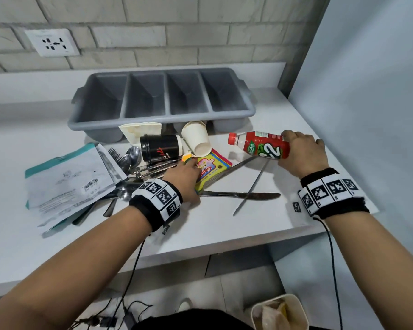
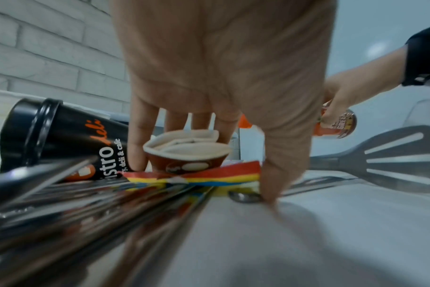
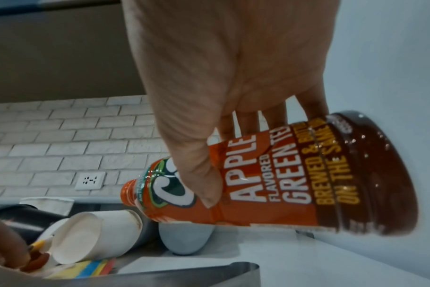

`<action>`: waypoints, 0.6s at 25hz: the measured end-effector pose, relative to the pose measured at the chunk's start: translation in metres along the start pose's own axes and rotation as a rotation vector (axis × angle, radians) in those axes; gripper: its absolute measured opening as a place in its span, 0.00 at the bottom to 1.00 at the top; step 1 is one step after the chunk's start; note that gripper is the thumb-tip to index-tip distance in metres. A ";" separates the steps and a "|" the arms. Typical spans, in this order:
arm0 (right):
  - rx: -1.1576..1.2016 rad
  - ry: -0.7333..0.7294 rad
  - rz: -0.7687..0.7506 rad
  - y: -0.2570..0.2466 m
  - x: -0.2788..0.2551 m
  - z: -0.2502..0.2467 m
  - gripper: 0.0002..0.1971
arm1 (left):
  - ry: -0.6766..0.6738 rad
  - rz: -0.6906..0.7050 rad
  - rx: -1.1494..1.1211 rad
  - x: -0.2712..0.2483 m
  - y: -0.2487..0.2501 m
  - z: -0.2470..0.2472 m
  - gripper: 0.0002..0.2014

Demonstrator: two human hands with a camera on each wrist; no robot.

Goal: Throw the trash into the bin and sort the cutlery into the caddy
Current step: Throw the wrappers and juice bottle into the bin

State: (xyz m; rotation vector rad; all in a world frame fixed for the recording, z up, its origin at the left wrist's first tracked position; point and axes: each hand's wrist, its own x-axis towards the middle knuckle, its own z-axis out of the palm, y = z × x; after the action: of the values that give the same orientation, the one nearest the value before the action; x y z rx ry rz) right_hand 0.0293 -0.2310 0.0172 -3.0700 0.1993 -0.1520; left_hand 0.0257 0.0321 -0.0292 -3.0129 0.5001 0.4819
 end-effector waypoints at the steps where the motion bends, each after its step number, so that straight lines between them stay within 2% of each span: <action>1: 0.015 0.008 0.005 0.002 -0.005 0.000 0.26 | 0.004 -0.010 -0.022 0.001 0.001 0.001 0.37; 3: 0.041 0.021 0.024 0.007 -0.017 -0.001 0.27 | 0.037 -0.022 -0.082 -0.001 0.005 0.000 0.31; 6: 0.084 0.037 0.046 0.011 -0.033 0.000 0.29 | 0.160 -0.040 -0.157 -0.005 0.007 -0.009 0.24; 11: 0.151 0.022 0.074 0.014 -0.058 0.007 0.32 | 0.428 -0.076 -0.291 -0.027 0.002 -0.029 0.21; 15: 0.332 0.102 0.169 0.027 -0.087 0.010 0.29 | 0.604 -0.023 -0.470 -0.056 0.025 -0.048 0.18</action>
State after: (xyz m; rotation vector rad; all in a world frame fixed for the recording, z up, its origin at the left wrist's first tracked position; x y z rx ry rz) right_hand -0.0593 -0.2458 -0.0032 -2.7033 0.3935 -0.3003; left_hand -0.0183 0.0208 0.0335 -3.5934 0.4159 -0.3978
